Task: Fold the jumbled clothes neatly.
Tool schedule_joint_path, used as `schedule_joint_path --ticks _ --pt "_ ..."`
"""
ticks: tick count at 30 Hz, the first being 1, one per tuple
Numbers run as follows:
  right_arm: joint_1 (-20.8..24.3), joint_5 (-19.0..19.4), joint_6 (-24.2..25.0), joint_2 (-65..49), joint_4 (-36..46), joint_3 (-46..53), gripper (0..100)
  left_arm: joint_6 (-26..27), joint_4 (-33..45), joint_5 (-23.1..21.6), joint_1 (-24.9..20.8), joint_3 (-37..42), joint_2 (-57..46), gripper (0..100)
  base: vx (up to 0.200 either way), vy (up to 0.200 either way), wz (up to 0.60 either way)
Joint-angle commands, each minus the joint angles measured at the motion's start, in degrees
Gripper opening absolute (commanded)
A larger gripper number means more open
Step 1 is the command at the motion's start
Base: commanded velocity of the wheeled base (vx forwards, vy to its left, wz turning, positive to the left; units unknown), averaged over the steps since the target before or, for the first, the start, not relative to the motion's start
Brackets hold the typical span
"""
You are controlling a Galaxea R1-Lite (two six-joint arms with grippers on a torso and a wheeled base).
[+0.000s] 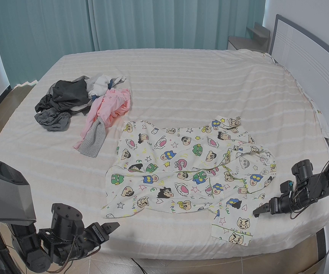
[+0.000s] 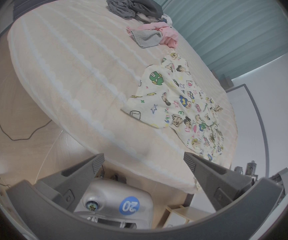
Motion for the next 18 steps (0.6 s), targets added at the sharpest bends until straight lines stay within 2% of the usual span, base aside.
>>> schedule_joint_path --ticks 1,3,5,12,18 --pt "-0.1 0.1 -0.2 0.8 0.0 -0.2 100 -0.2 -1.0 4.9 0.0 -3.5 7.7 100 0.000 0.000 0.00" --pt "0.0 0.2 -0.3 0.8 0.0 -0.1 100 -0.3 -2.0 8.4 -0.2 -5.3 10.9 100 0.000 0.000 0.00" --pt "0.1 0.3 -0.6 1.0 0.0 0.0 100 -0.3 -3.4 9.9 -0.4 -6.5 13.2 100 0.000 0.000 0.00" --pt "0.1 1.0 -1.4 0.2 0.0 0.7 100 -1.4 -7.0 10.2 -0.3 -10.0 15.4 100 0.000 0.000 0.00" --pt "0.1 1.0 -1.6 -0.8 0.0 1.3 100 -1.4 -7.1 13.0 -0.1 -12.3 17.7 100 0.000 0.000 0.00"
